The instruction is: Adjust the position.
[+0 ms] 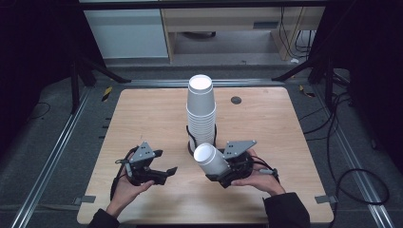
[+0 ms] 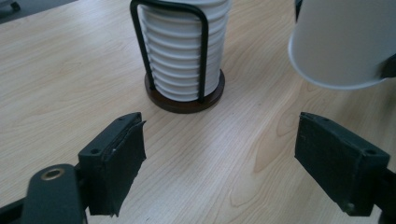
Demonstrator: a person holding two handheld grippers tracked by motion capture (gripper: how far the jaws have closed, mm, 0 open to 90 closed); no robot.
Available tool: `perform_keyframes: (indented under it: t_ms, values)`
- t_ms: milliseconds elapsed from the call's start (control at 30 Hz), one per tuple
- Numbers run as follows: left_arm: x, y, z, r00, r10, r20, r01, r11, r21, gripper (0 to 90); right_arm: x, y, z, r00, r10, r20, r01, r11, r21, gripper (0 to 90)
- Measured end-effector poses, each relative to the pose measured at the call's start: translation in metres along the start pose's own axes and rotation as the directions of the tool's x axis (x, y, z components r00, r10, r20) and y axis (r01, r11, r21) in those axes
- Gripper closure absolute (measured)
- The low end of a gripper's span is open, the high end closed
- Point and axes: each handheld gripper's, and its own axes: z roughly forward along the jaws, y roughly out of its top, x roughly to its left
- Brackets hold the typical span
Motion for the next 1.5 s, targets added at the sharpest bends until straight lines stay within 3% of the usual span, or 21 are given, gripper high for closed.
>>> perform_keyframes:
  t_ms: [300, 633, 900, 1167, 1500]
  values:
    - [-0.009, 0.008, -0.001, 0.9980, 0.019, 0.060, -0.018, 0.9996, -0.023, 15.7, 0.005, 0.002, 0.014, 0.9990, -0.018, -0.040, 0.018, 1.000, 0.022, 12.7]
    - [-0.021, 0.016, -0.002, 0.9905, 0.049, 0.128, -0.046, 0.9985, -0.031, 15.6, 0.005, 0.001, 0.024, 0.9976, -0.019, -0.067, 0.022, 0.999, 0.042, 12.7]
    - [-0.026, 0.024, -0.004, 0.9862, 0.063, 0.153, -0.059, 0.9978, -0.031, 15.6, 0.004, 0.002, 0.026, 0.9970, -0.018, -0.075, 0.022, 0.999, 0.046, 12.7]
    - [-0.032, 0.038, 0.005, 0.9767, 0.080, 0.199, -0.078, 0.9968, -0.019, 15.2, 0.003, 0.002, 0.026, 0.9971, -0.021, -0.073, 0.024, 0.999, 0.041, 12.7]
    - [-0.032, 0.040, 0.015, 0.9737, 0.081, 0.213, -0.085, 0.9963, 0.013, 14.9, 0.005, 0.002, 0.032, 0.9951, -0.042, -0.090, 0.047, 0.997, 0.057, 12.7]
